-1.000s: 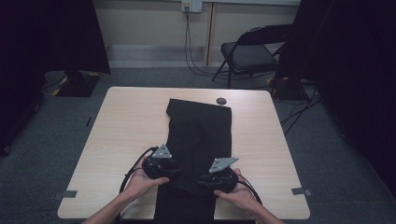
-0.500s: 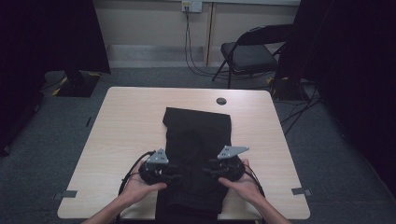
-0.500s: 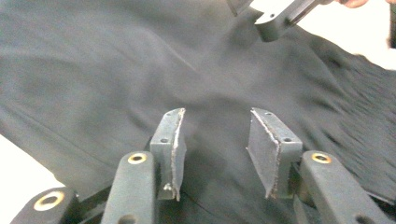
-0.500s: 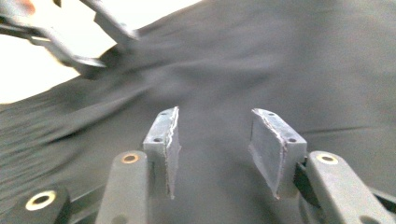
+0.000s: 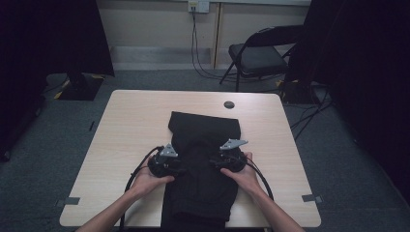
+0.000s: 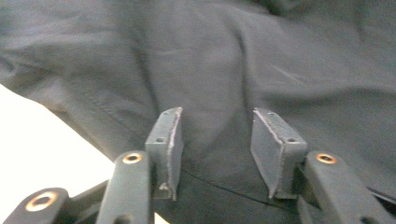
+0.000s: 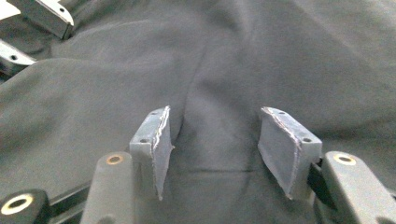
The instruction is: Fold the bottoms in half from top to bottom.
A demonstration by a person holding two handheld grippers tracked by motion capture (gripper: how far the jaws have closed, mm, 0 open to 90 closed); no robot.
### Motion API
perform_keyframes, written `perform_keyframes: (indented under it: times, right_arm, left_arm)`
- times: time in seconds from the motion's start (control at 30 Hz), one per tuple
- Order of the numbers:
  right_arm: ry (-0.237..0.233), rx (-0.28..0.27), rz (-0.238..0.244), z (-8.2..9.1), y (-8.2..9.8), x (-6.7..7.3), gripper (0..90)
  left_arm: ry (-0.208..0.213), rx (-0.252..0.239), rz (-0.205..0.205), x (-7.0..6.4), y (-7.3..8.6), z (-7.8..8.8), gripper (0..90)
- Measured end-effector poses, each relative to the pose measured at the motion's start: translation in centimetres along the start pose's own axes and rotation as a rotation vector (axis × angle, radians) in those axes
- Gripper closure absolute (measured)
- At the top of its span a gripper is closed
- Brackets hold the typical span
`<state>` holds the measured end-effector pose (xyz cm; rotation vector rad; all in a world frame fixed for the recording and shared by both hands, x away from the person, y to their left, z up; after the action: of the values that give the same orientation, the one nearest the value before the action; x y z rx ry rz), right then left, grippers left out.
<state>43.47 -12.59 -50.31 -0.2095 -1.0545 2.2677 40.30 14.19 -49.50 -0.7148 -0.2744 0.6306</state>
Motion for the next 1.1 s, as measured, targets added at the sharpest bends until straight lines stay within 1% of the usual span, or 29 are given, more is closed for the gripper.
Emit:
perform_keyframes:
  times: [0.03,0.07,0.1,0.13,0.23,0.27,0.3,0.33,0.37,0.4,0.43,0.47,0.5,0.53,0.57,0.6,0.63,0.67,0.7,0.73,0.77,0.8,0.83,0.87,0.9,0.93,0.97,1.0,1.1]
  right_arm:
    - [-0.014,0.003,0.027,0.2,0.3,0.8,44.1]
    - [-0.014,0.003,0.027,0.2,0.3,0.8,44.1]
    - [-0.030,0.001,0.045,0.4,0.8,1.6,44.1]
    - [-0.030,0.001,0.045,0.4,0.8,1.6,44.1]
    - [-0.072,0.028,0.074,1.1,1.4,3.4,44.1]
    - [-0.084,0.036,0.082,1.4,1.7,4.0,44.1]
    - [-0.104,0.061,0.102,1.9,2.0,5.0,44.1]
    - [-0.104,0.061,0.102,1.9,2.0,5.0,44.1]
    - [-0.121,0.071,0.101,2.1,2.2,5.4,44.1]
    - [-0.138,0.076,0.103,2.4,2.2,5.6,44.0]
    - [-0.131,0.059,0.095,2.8,2.0,5.5,43.5]
    - [-0.113,0.027,0.068,3.1,1.6,4.9,42.3]
    - [-0.084,-0.054,0.019,4.0,0.5,3.2,39.4]
    - [-0.084,-0.054,0.019,4.0,0.5,3.2,39.4]
    - [-0.064,-0.068,0.008,4.3,0.1,2.5,38.0]
    - [-0.005,-0.092,-0.018,4.7,-1.2,0.1,32.6]
    - [0.015,-0.090,-0.030,4.7,-1.6,-0.9,30.3]
    - [0.015,-0.090,-0.030,4.7,-1.6,-0.9,30.3]
    - [0.063,-0.083,-0.054,4.1,-2.5,-3.2,27.2]
    - [0.063,-0.083,-0.054,4.1,-2.5,-3.2,27.2]
    - [0.091,-0.060,-0.096,3.1,-3.0,-5.5,25.2]
    - [0.091,-0.060,-0.096,3.1,-3.0,-5.5,25.2]
    - [0.109,-0.048,-0.100,2.6,-3.1,-6.1,25.2]
    - [0.139,-0.030,-0.129,1.4,-3.2,-7.7,24.4]
    - [0.139,-0.025,-0.140,0.9,-3.1,-8.2,24.4]
    - [0.139,-0.025,-0.140,0.9,-3.1,-8.2,24.4]
    - [0.141,-0.018,-0.155,0.4,-3.0,-8.6,24.0]
    - [0.146,-0.017,-0.160,-0.2,-2.9,-9.0,23.6]
    - [0.145,-0.010,-0.156,-1.1,-2.5,-9.2,22.8]
  left_arm:
    - [0.014,0.014,-0.004,-0.4,0.2,0.4,52.7]
    - [0.026,0.022,-0.003,-0.6,0.4,0.7,52.7]
    - [0.053,0.045,0.003,-1.3,1.0,1.5,52.9]
    - [0.053,0.045,0.003,-1.3,1.0,1.5,53.3]
    - [0.107,0.047,0.014,-2.0,1.8,2.7,56.6]
    - [0.108,0.020,0.022,-1.9,1.7,3.1,56.0]
    - [0.086,-0.028,0.051,-1.2,1.1,3.7,54.3]
    - [0.086,-0.028,0.051,-1.2,1.1,3.7,53.3]
    - [0.069,-0.066,0.077,-0.2,0.5,4.2,53.3]
    - [0.040,-0.096,0.097,0.6,0.1,4.4,52.4]
    - [0.009,-0.115,0.113,1.5,-0.3,4.5,51.0]
    - [-0.041,-0.134,0.141,2.4,-0.6,4.6,50.3]
    - [-0.049,-0.160,0.192,3.5,-1.1,4.5,43.5]
    - [-0.049,-0.160,0.192,3.5,-1.1,4.5,43.6]
    - [-0.063,-0.168,0.176,4.2,-1.5,4.3,43.6]
    - [-0.071,-0.153,0.175,4.8,-1.7,4.0,40.6]
    - [-0.069,-0.150,0.218,6.1,-1.8,3.1,39.1]
    - [-0.069,-0.150,0.218,6.1,-1.8,3.1,37.8]
    - [-0.075,-0.105,0.221,7.5,-1.9,1.9,35.1]
    - [-0.075,-0.105,0.221,7.5,-1.9,1.9,34.5]
    - [-0.117,-0.125,0.235,8.3,-1.7,1.3,34.0]
    - [-0.112,-0.132,0.273,8.9,-1.6,0.9,34.0]
    - [-0.094,-0.115,0.333,9.7,-1.4,0.2,32.8]
    - [-0.111,-0.075,0.326,10.1,-1.4,-0.4,30.3]
    - [-0.150,-0.082,0.313,10.8,-1.6,-1.0,30.8]
    - [-0.150,-0.082,0.313,10.8,-1.6,-1.0,30.9]
    - [-0.154,-0.106,0.335,11.3,-1.7,-1.2,30.9]
    - [-0.160,-0.106,0.335,11.6,-1.8,-1.3,30.2]
    - [-0.181,-0.080,0.300,12.1,-2.4,-1.9,26.7]
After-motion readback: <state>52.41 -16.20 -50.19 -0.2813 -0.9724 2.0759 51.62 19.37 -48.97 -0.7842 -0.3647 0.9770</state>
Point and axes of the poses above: each handheld gripper's, and its own axes: z roughly backward along the jaws, y roughly out of its underside, x roughly to its left, the point moved 1 cm from there along -z, roughly forward along the jaws, and after that the axes turned 7 degrees about -y, right-handed, at the moved point
